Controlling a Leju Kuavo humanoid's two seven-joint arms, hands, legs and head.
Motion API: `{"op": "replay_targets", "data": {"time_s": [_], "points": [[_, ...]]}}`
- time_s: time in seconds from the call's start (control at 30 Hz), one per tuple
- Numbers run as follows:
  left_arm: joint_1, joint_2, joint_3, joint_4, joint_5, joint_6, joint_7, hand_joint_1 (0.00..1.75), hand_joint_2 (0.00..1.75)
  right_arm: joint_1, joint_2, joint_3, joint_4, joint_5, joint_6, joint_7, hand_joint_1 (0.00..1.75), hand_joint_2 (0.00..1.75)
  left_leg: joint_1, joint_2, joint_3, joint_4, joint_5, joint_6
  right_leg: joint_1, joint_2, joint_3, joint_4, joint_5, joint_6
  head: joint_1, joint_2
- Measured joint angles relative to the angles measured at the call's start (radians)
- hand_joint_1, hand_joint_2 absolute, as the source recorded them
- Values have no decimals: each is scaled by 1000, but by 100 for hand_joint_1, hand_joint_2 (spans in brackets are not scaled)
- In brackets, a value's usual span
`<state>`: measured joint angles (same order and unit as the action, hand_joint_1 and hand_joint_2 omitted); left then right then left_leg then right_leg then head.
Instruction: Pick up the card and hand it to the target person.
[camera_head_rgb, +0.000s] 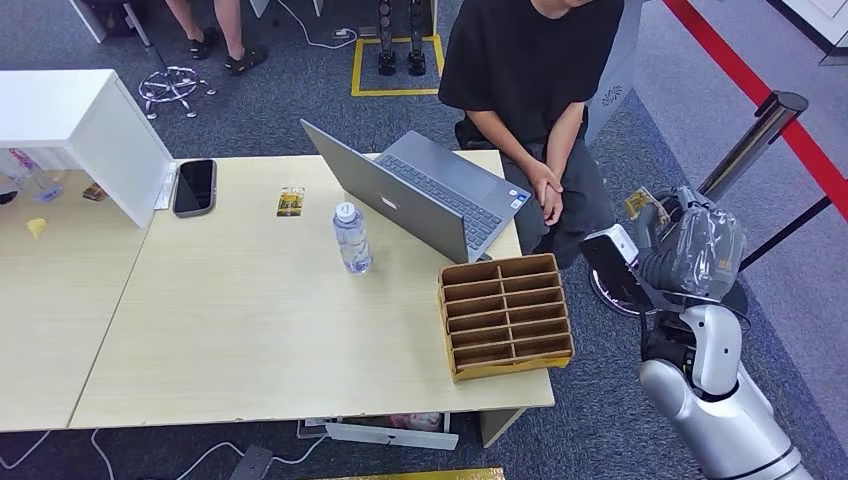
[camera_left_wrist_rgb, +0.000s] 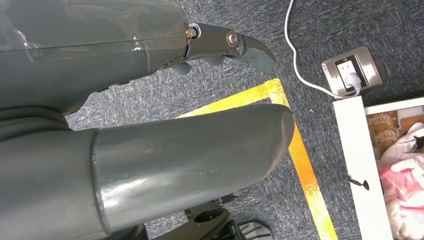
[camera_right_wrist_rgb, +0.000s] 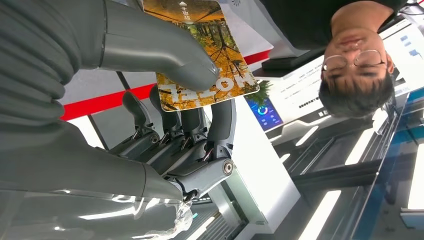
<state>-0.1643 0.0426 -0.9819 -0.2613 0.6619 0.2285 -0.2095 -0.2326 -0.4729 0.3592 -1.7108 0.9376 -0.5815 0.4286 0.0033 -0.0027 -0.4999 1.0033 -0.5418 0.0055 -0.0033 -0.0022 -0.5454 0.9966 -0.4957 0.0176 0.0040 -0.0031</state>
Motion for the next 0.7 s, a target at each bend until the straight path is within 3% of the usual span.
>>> {"op": "replay_targets", "data": {"time_s": [0.7], "points": [[-5,-4,0,0,-15,2,7,0,0,0,51,24,258,-59,-29,-69,144,175,0,0,0,0,0,0,0,0,0,0,0,0,0,0]]}}
